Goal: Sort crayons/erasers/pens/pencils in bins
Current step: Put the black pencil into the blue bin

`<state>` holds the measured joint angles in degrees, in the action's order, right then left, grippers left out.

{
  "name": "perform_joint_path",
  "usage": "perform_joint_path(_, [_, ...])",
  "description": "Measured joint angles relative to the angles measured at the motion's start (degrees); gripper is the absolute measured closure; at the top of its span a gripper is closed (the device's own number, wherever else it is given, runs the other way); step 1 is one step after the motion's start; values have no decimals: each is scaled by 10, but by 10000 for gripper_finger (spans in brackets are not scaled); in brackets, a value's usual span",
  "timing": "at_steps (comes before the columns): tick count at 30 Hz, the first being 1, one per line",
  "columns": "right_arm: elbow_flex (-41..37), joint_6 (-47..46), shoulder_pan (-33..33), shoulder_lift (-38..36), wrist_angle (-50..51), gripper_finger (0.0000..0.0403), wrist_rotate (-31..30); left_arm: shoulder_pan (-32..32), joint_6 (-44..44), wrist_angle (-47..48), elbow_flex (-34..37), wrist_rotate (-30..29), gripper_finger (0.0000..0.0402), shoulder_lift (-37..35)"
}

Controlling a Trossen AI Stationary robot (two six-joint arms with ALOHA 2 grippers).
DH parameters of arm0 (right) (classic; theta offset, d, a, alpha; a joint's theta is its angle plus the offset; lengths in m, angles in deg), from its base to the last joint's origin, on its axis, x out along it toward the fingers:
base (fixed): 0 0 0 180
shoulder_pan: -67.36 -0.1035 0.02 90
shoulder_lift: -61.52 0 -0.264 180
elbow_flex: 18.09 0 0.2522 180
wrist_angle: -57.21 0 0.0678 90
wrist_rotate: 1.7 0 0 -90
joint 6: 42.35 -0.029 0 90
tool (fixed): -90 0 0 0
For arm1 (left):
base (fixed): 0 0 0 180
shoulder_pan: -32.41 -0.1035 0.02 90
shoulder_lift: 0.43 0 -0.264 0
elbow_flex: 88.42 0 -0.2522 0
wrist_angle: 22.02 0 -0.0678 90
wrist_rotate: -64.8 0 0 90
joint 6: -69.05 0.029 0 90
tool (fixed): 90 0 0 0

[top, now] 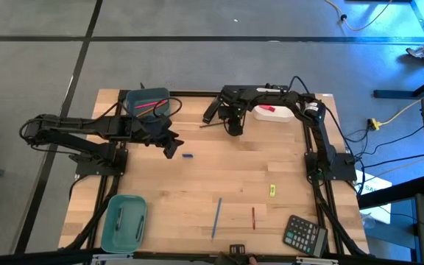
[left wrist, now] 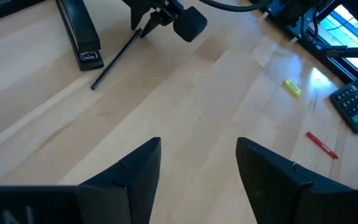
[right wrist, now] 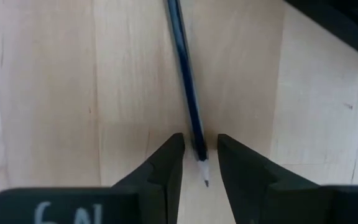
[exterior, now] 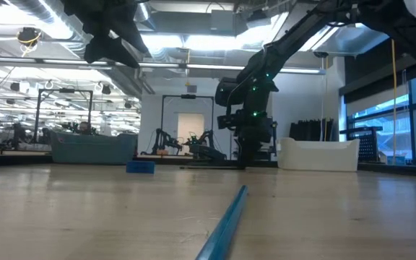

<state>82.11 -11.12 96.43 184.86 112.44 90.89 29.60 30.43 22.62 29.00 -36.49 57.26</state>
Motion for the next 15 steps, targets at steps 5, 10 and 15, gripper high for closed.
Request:
perform_joint_path(5, [0,3,0,1,5,305,2,0,-3,0,0,0,200,0])
perform_joint_path(10, [-1,-10,0,1,10,339,12,0,-4,0,0,0,200,0])
perform_joint_path(15, [-1,-10,0,1,12,359,14,0,-4,0,0,0,200,0])
